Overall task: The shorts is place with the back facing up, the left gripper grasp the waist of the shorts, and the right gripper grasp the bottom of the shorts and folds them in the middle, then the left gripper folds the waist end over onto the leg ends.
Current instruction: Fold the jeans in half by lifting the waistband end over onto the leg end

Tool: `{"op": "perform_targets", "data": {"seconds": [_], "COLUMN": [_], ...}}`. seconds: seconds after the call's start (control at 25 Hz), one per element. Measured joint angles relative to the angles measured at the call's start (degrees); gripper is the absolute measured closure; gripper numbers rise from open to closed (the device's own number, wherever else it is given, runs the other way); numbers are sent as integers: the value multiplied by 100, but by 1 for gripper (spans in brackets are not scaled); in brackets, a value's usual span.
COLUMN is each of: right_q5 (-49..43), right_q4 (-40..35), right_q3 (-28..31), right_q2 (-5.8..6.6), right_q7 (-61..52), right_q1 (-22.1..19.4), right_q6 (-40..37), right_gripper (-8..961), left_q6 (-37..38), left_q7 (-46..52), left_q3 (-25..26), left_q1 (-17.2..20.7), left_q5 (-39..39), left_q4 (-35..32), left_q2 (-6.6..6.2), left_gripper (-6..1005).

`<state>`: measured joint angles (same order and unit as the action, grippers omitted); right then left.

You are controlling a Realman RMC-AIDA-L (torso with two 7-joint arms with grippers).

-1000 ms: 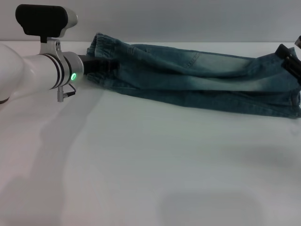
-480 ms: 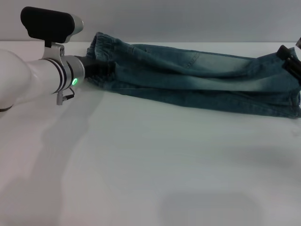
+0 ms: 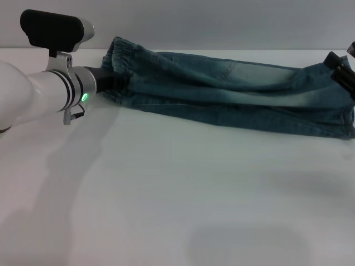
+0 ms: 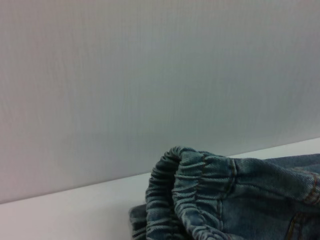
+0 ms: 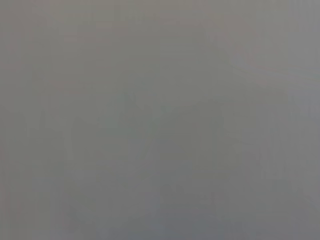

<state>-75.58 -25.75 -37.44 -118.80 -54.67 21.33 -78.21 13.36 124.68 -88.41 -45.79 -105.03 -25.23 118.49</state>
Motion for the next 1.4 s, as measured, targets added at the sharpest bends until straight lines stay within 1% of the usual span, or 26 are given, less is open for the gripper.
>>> {"op": "perform_targets", "data": {"seconds": [0.04, 0.28, 0.64, 0.72, 0.88, 1.04, 1.08, 1.12, 1.2, 1.32, 1.36, 1.4], "right_q5": [0, 0, 8, 10, 13, 14, 14, 15, 15, 15, 15, 15], "right_q4": [0, 48, 53, 54, 83, 172, 193, 207, 214, 361, 361, 438], "right_q3": [0, 7, 9, 9, -6, -14, -9, -9, -30, -40, -40, -35], "right_q2": [-2, -3, -3, -3, 1, 9, 11, 11, 11, 9, 9, 8], "right_q7": [0, 0, 0, 0, 0, 0, 0, 0, 0, 81, 81, 150], "right_q1": [-1, -10, 2, 9, 40, 107, 122, 144, 191, 340, 340, 389], "right_q6": [-2, -4, 9, 21, 100, 159, 183, 240, 382, 725, 725, 818], "right_gripper": [301, 301, 302, 301, 302, 302, 301, 301, 301, 301, 302, 302], "left_q6": [0, 0, 25, 36, 39, 59, 88, 90, 94, 94, 176, 176], "left_q7": [-3, -17, -27, -28, -30, -30, -26, -22, -16, -16, 5, 5], "left_q3": [1, 24, 33, 47, 80, 214, 443, 525, 619, 619, 739, 739], "left_q1": [0, 1, 3, 35, 224, 320, 363, 369, 371, 371, 390, 390], "left_q5": [0, 0, 0, -1, -34, -145, -388, -491, -607, -607, -918, -918], "left_q4": [0, 0, -3, -42, -288, -407, -449, -453, -458, -458, -590, -590], "left_q2": [-1, -2, -13, -30, -81, -112, -114, -108, -99, -99, -89, -89], "left_gripper": [708, 869, 905, 913, 930, 938, 938, 938, 938, 938, 938, 938]}}
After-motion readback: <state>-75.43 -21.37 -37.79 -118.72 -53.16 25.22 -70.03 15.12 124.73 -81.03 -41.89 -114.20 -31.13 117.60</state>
